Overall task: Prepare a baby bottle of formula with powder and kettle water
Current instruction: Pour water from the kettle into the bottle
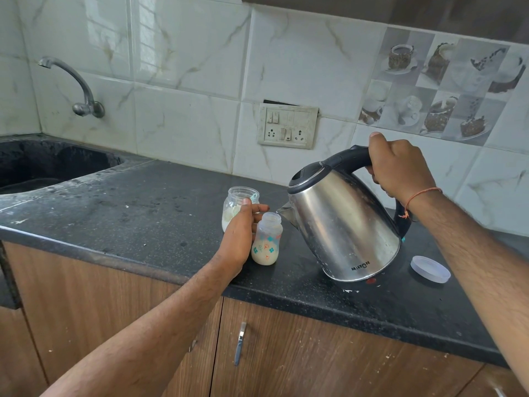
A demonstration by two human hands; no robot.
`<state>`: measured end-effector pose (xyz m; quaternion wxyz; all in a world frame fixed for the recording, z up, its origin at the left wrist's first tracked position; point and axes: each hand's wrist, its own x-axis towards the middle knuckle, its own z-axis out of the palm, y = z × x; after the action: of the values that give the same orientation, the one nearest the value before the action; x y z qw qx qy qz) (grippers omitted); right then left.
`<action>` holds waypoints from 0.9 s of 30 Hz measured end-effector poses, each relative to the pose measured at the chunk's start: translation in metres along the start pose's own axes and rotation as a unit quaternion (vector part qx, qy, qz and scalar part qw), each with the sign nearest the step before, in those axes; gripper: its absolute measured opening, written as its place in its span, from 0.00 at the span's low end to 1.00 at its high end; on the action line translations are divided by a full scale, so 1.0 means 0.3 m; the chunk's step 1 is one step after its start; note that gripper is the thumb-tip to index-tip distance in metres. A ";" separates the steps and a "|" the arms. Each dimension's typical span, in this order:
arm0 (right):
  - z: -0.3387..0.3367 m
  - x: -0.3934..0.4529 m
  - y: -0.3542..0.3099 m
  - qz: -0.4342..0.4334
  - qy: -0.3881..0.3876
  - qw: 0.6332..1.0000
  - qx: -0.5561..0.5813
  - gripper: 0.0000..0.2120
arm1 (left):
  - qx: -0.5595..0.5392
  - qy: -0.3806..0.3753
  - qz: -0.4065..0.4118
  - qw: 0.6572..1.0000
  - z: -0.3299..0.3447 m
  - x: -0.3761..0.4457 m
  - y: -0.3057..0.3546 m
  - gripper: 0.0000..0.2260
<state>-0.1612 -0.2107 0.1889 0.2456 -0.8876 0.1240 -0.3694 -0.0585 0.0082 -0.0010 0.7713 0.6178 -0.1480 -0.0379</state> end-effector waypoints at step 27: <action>-0.002 -0.001 -0.002 -0.001 0.002 1.000 -0.001 0.29 | 0.022 0.000 -0.014 1.000 0.004 -0.011 0.012 0.27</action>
<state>-0.1619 -0.2102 0.1893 0.2444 -0.8873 0.1236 -0.3711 -0.0625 0.0088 0.0019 0.7570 0.6365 -0.1404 -0.0451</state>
